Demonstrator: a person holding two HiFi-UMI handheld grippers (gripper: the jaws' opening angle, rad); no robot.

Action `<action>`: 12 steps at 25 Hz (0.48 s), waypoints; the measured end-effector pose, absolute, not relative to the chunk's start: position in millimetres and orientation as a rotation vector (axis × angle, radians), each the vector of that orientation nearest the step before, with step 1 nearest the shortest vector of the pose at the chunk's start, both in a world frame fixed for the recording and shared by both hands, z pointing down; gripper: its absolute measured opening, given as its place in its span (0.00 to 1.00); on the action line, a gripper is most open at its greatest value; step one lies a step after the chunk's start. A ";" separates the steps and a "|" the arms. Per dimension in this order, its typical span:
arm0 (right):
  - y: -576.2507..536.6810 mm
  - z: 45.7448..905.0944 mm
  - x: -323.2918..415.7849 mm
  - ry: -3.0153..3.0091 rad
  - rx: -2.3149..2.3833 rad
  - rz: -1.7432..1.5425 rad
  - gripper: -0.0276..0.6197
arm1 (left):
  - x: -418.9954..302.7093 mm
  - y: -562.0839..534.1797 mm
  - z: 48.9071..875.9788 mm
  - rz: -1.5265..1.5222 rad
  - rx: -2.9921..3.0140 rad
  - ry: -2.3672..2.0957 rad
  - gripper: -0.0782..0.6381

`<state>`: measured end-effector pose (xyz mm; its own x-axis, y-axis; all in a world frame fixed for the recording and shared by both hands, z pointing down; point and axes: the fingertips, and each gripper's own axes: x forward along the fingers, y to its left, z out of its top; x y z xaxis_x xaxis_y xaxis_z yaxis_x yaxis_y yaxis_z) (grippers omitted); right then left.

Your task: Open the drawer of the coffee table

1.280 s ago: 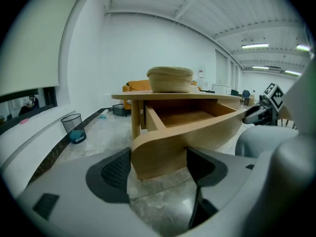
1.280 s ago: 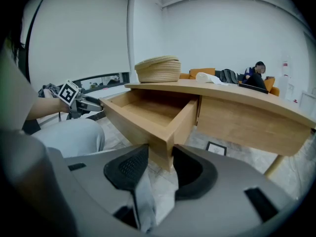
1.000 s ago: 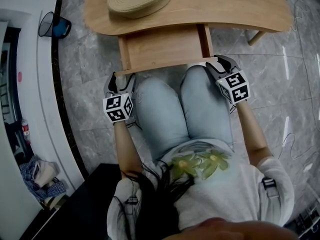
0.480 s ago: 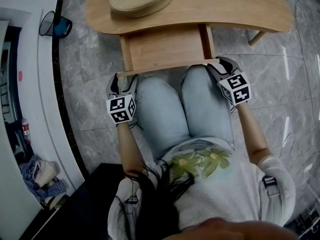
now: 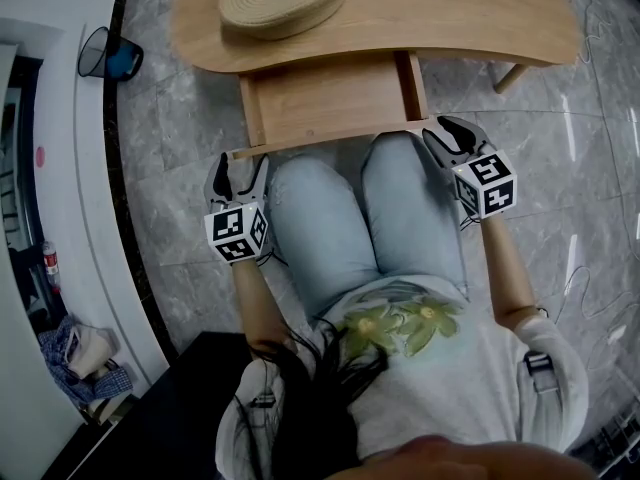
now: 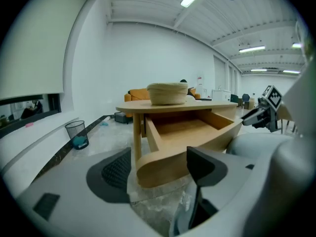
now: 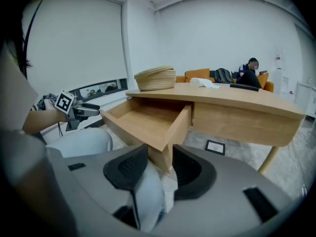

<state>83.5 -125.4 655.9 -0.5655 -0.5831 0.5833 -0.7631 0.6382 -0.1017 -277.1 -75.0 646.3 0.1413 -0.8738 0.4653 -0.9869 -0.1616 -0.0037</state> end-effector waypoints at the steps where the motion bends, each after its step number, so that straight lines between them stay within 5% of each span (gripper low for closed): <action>1: -125.5 647.9 81.9 -2.379 1.061 0.470 0.30 | -274.5 -77.9 637.1 0.503 2.138 -1.816 0.62; 12: -120.8 580.9 11.2 -2.656 1.043 0.375 0.25 | -189.0 -111.4 584.8 0.346 2.397 -1.697 0.62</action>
<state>11.2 -120.8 580.9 -0.7073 -0.6233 0.3336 -0.6912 0.7086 -0.1416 -189.0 -111.4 584.8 0.3199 -0.9010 0.2932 -0.9438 -0.3301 0.0154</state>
